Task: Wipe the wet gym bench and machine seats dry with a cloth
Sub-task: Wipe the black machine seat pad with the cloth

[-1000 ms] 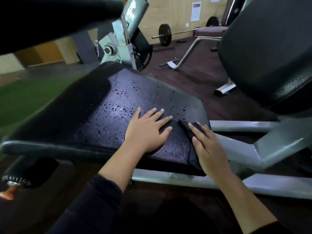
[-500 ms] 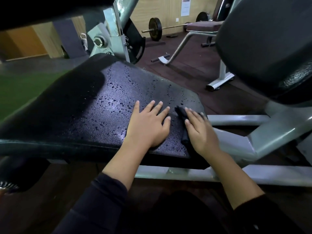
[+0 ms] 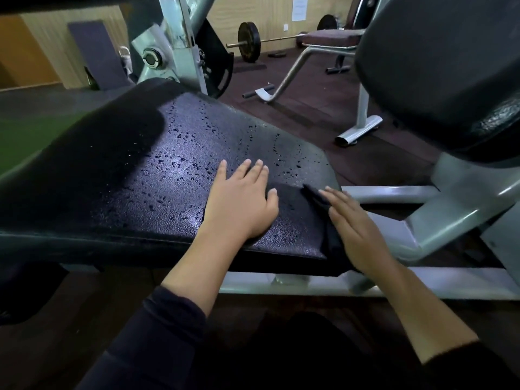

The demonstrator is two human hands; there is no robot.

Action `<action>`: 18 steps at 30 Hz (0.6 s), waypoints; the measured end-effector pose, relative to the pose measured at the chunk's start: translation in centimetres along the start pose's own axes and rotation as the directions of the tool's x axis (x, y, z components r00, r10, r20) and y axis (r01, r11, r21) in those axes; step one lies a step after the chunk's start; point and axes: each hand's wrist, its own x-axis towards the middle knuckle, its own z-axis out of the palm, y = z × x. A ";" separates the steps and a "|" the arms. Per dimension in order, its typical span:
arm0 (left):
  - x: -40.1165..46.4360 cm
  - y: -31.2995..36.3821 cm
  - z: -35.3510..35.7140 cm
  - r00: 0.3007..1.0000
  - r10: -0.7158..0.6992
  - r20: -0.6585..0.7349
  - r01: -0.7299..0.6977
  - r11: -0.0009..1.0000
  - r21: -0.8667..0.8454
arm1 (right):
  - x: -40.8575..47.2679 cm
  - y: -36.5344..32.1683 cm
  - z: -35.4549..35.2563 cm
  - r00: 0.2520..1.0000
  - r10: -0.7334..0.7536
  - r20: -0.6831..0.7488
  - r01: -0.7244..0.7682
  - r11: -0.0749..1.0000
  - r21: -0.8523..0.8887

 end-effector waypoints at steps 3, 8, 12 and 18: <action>0.1 0.0 -0.1 1.000 -0.009 0.002 0.009 1.000 -0.012 | 3.7 -0.7 1.1 0.996 0.073 0.054 -0.064 0.985 -0.160; 0.1 0.1 -0.2 0.999 -0.031 -0.022 0.030 0.998 -0.058 | 1.9 -5.5 4.0 0.992 -0.070 0.105 0.097 0.955 -0.281; 0.0 0.0 -0.2 0.999 -0.025 -0.033 0.023 0.998 -0.056 | -3.1 -4.8 2.2 0.945 -0.317 0.076 0.326 0.914 -0.239; 0.0 -0.1 -0.1 1.000 -0.014 -0.021 0.013 1.000 -0.024 | -0.7 -0.3 -0.6 0.995 -0.095 0.029 0.097 0.990 -0.102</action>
